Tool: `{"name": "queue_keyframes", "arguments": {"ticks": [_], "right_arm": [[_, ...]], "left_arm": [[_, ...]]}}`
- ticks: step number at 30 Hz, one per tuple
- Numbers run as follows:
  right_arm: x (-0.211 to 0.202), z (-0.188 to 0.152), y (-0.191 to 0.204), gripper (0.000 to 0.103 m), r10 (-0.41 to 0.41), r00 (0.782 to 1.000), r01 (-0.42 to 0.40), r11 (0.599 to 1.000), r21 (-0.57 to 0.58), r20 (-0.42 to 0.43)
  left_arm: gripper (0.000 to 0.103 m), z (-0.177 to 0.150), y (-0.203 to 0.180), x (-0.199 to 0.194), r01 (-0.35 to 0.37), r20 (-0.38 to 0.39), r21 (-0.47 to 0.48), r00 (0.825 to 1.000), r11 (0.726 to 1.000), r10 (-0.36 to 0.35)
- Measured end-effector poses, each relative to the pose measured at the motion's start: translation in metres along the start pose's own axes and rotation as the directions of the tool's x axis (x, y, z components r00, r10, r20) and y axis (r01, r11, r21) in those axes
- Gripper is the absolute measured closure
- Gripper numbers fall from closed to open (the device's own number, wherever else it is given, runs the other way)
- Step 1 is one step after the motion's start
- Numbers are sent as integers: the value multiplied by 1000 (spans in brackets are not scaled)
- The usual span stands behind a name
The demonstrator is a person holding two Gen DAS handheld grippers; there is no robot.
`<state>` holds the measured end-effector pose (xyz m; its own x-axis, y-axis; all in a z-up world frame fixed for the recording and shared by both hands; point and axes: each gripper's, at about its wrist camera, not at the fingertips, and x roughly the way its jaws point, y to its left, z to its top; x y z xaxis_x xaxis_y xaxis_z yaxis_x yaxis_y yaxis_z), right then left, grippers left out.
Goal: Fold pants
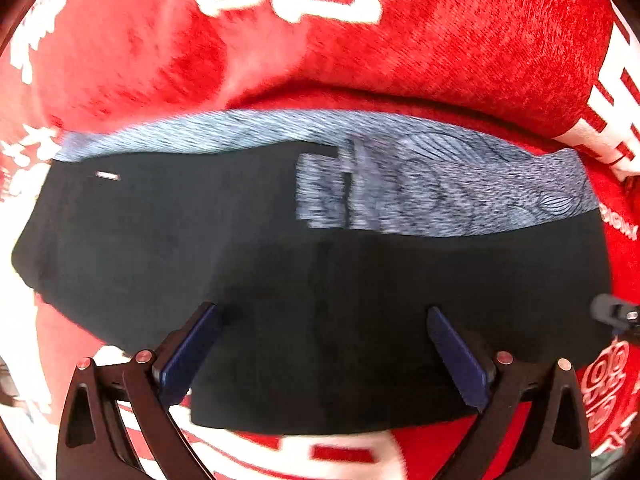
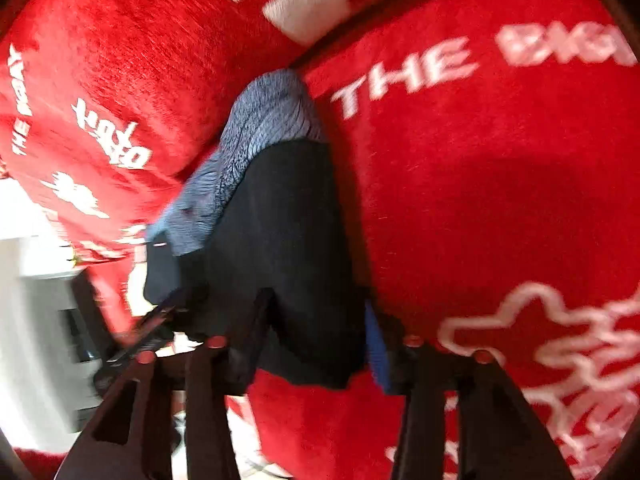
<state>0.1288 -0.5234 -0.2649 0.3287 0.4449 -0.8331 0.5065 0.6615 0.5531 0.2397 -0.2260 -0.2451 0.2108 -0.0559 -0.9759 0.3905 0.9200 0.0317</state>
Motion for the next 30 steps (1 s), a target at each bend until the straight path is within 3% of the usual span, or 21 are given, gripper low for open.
{"name": "queue_keyframes", "arguments": {"ticks": [4, 8, 11, 15, 21, 23, 26, 30], "right_arm": [[-27, -8, 37, 52, -109, 992, 116, 986, -122, 70], [-21, -4, 78, 52, -119, 990, 136, 957, -255, 81], [-5, -14, 111, 52, -128, 990, 141, 910, -389, 59], [13, -27, 137, 52, -136, 990, 126, 839, -529, 20], [64, -35, 170, 52, -164, 986, 112, 783, -611, -29], [94, -39, 167, 51, -230, 968, 125, 787, -605, -98], [92, -51, 172, 51, -244, 969, 171, 742, -649, -24], [90, -59, 173, 51, -268, 963, 200, 719, -666, 0]], "left_arm": [[0, -6, 34, -17, -4, -21, -79, 1000, 997, 3], [0, -17, 55, -32, -7, -13, -119, 1000, 993, 5], [0, -23, 62, -39, -32, -12, -129, 999, 991, 31], [0, -36, 65, -39, -123, -56, -171, 992, 978, 115], [0, -55, 84, -46, -169, -82, -245, 985, 955, 153], [0, -61, 90, -49, -170, -87, -268, 985, 948, 152], [0, -73, 100, -46, -133, -102, -326, 989, 936, 106], [0, -76, 120, -29, -176, -130, -343, 982, 923, 139]]}}
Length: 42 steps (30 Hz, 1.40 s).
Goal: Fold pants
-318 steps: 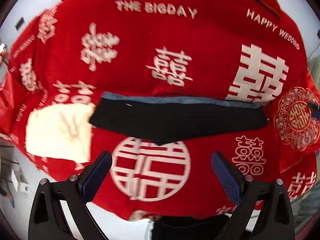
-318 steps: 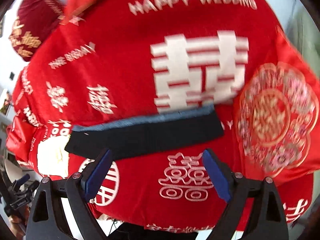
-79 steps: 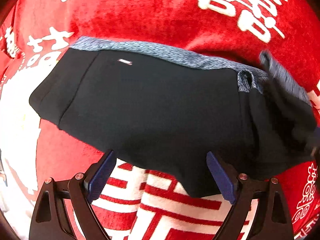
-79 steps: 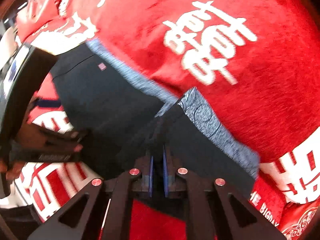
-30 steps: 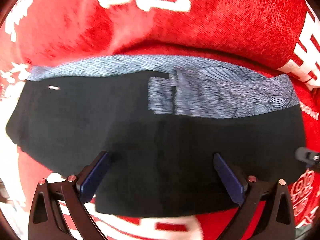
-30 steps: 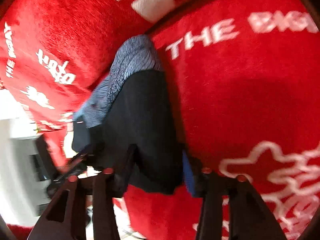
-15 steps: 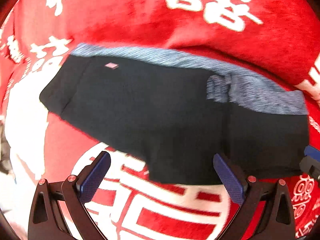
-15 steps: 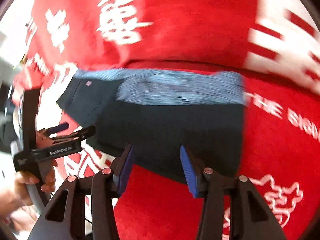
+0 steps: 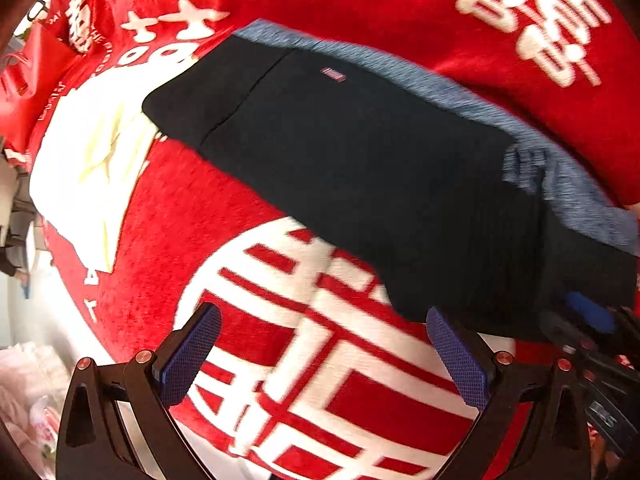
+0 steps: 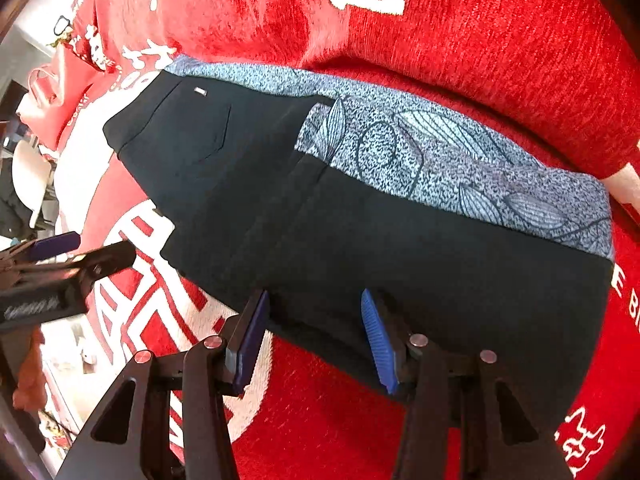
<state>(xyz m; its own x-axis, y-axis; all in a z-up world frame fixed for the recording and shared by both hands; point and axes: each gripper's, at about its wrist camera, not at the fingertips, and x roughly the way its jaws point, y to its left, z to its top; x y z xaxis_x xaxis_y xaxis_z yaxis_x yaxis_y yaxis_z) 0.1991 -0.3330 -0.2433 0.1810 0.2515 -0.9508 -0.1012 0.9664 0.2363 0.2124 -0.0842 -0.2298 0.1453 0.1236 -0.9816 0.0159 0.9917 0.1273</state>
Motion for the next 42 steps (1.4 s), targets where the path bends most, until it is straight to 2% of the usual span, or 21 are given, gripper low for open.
{"name": "queue_keyframes", "arguments": {"ticks": [3, 5, 7, 9, 14, 19, 29, 31, 33, 35, 36, 39, 41, 42], "right_arm": [[1, 1, 10, 49, -66, 998, 66, 998, -3, -12], [1, 3, 17, 49, -109, 994, 110, 994, 11, -31], [-5, 5, 23, 49, -114, 993, 115, 993, 28, -41], [-8, 7, 30, 49, -125, 991, 127, 991, 37, -50], [-14, 18, 48, 48, -135, 989, 138, 988, 68, -55], [-11, 31, 67, 45, -153, 987, 155, 987, 46, -51], [8, 42, 76, 39, -185, 979, 190, 980, 55, -89], [13, 42, 76, 37, -189, 977, 195, 979, 54, -99], [23, 40, 73, 27, -186, 975, 194, 979, 63, -119], [36, 36, 69, 25, -190, 971, 202, 977, 73, -148], [36, 36, 69, 23, -195, 971, 206, 976, 67, -137], [37, 35, 71, 20, -190, 973, 199, 979, 55, -132], [36, 34, 70, 20, -185, 975, 193, 980, 50, -127], [36, 34, 70, 20, -183, 975, 190, 981, 48, -125]], "left_arm": [[0, 5, 8, 8, -20, -8, 40, 1000, 999, 21], [0, 8, 14, 7, -25, 15, 72, 1000, 997, 24], [0, 13, 24, 8, -46, 23, 107, 999, 993, 44], [0, 17, 32, 8, -30, 15, 114, 999, 993, 29], [0, 29, 54, 11, -1, 11, 110, 1000, 994, 0], [0, 37, 67, 14, 26, 8, 107, 1000, 994, -27], [0, 52, 83, 22, 77, 2, 74, 997, 994, -77], [0, 55, 88, 24, 100, 6, 62, 995, 993, -100], [0, 58, 93, 27, 137, 9, 46, 990, 990, -138], [0, 63, 102, 34, 212, 0, 8, 977, 977, -212], [0, 65, 106, 37, 242, 1, -9, 970, 970, -242], [0, 73, 128, 47, 359, 40, -86, 933, 929, -357], [0, 79, 143, 56, 431, 69, -133, 902, 892, -426], [0, 82, 152, 62, 479, 90, -160, 878, 863, -471]]}}
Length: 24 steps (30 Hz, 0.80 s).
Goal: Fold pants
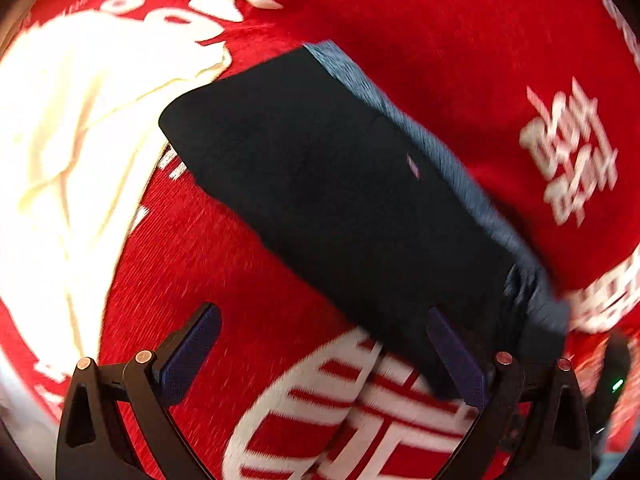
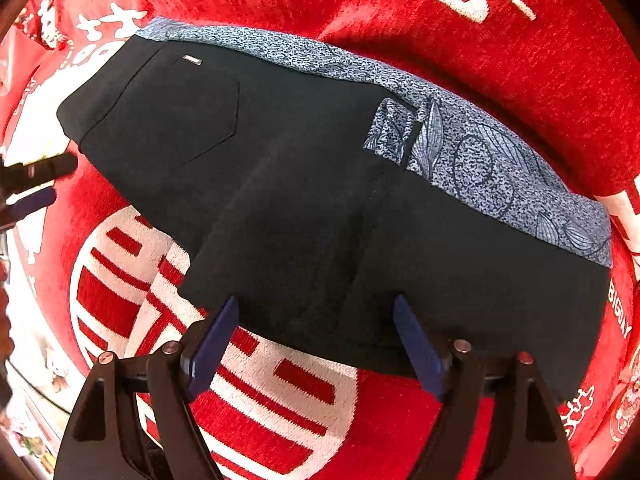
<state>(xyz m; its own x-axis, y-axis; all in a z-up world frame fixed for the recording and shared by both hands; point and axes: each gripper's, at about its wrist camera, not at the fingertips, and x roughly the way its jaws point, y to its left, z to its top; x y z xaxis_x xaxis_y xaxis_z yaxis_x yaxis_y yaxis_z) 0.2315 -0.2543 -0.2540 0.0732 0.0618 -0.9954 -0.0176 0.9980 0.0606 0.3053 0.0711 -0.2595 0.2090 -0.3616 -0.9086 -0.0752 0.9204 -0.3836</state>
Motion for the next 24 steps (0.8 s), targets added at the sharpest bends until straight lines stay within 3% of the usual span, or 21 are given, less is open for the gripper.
{"name": "queue_keyframes", "arguments": {"ticks": [3, 9, 16, 20, 22, 24], "right_arm": [[1, -1, 1, 20, -1, 1000, 1, 1000, -13, 4], [2, -2, 2, 18, -7, 1000, 7, 1000, -19, 8], [3, 0, 0, 18, 4, 1000, -4, 1000, -11, 8], [0, 4, -4, 18, 14, 1000, -14, 1000, -1, 4], [-5, 9, -7, 18, 25, 1000, -25, 1000, 7, -3], [-17, 19, -13, 18, 47, 999, -48, 998, 30, 9]], "left_arm": [[0, 12, 19, 8, 102, 22, -58, 995, 993, -100], [0, 28, 31, 23, 167, 62, -83, 985, 983, -162], [0, 47, 14, 28, 193, 81, -88, 979, 977, -186], [0, 53, 9, 42, 121, 76, -132, 991, 984, -111], [11, 54, 2, 39, 54, 88, -122, 995, 991, -43], [59, 53, -7, 40, -93, 90, -73, 991, 993, 99]]}}
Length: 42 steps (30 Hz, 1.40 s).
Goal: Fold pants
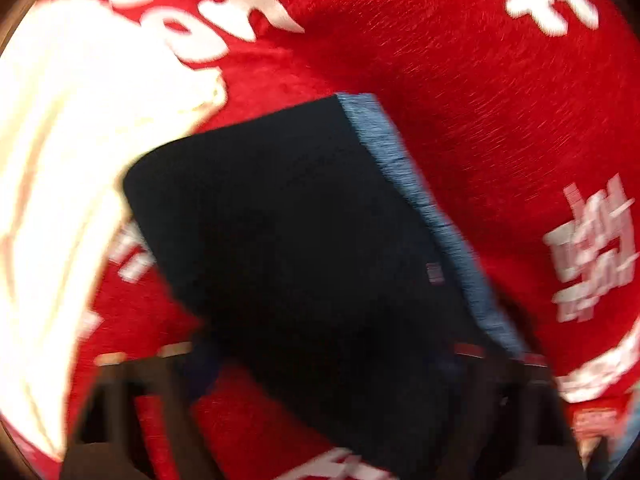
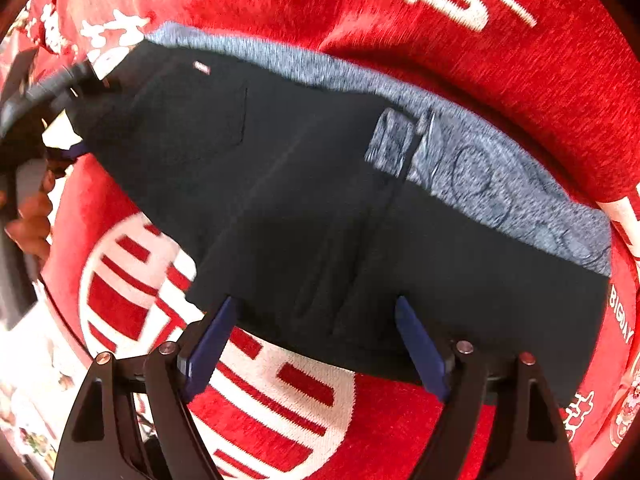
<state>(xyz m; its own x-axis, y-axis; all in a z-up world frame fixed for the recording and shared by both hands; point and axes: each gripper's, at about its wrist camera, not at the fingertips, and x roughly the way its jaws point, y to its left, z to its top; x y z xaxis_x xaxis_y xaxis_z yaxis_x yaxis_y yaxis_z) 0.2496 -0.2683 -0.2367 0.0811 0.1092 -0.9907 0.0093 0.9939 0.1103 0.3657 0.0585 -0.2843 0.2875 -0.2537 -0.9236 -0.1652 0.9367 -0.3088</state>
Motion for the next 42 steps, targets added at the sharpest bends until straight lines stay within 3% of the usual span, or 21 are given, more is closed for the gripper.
{"name": "queue_keyframes", "arguments": {"ticks": [3, 5, 8, 12, 16, 18, 22, 28, 29, 30, 31, 32, 34, 36, 40, 42], "right_arm": [[-22, 24, -4, 18, 40, 999, -41, 999, 27, 29], [-35, 48, -3, 18, 72, 997, -73, 997, 31, 40], [-49, 91, 7, 18, 159, 987, -160, 987, 22, 26], [-49, 152, 42, 18, 236, 971, -238, 970, -41, -49], [-40, 201, 96, 15, 310, 942, -322, 942, -92, -129], [-25, 224, 125, 15, 335, 920, -360, 927, -104, -204], [2, 233, 175, 15, 310, 894, -367, 921, -131, -325], [52, 235, 227, 15, 172, 846, -316, 924, -214, -505], [60, 233, 228, 20, 148, 839, -298, 931, -213, -524], [65, 232, 227, 55, 140, 836, -292, 933, -213, -531], [67, 232, 224, 75, 143, 835, -289, 936, -202, -532], [64, 232, 218, 82, 154, 844, -288, 938, -192, -515], [49, 229, 210, 85, 183, 868, -312, 924, -220, -461], [30, 222, 197, 85, 226, 884, -340, 912, -229, -409], [-16, 207, 154, 85, 350, 888, -415, 889, -193, -298], [-42, 193, 127, 85, 422, 878, -461, 871, -167, -225]], "left_arm": [[69, -1, -5, -4, -34, 15, 57, 999, 998, 34], [70, -6, -21, -10, -95, 54, 157, 995, 983, 88], [70, -24, -51, -19, -225, 167, 330, 970, 917, 178], [71, -44, -69, -19, -336, 259, 450, 936, 828, 239], [71, -51, -75, -21, -382, 305, 498, 918, 779, 255], [70, -53, -78, -20, -394, 317, 507, 912, 766, 259], [70, -52, -77, -24, -409, 327, 508, 906, 758, 270], [70, -54, -80, -22, -418, 333, 510, 902, 752, 276], [70, -51, -79, -21, -418, 332, 508, 902, 753, 276], [70, -51, -79, -21, -418, 332, 507, 902, 754, 277], [70, -50, -80, -21, -417, 323, 505, 903, 756, 283], [70, -50, -79, -20, -416, 316, 503, 904, 758, 287], [70, -52, -84, -28, -405, 331, 509, 907, 760, 261], [70, -56, -94, -37, -408, 357, 529, 903, 744, 241], [70, -67, -119, -66, -387, 393, 564, 903, 730, 175], [70, -75, -134, -84, -368, 408, 586, 904, 721, 130]]}}
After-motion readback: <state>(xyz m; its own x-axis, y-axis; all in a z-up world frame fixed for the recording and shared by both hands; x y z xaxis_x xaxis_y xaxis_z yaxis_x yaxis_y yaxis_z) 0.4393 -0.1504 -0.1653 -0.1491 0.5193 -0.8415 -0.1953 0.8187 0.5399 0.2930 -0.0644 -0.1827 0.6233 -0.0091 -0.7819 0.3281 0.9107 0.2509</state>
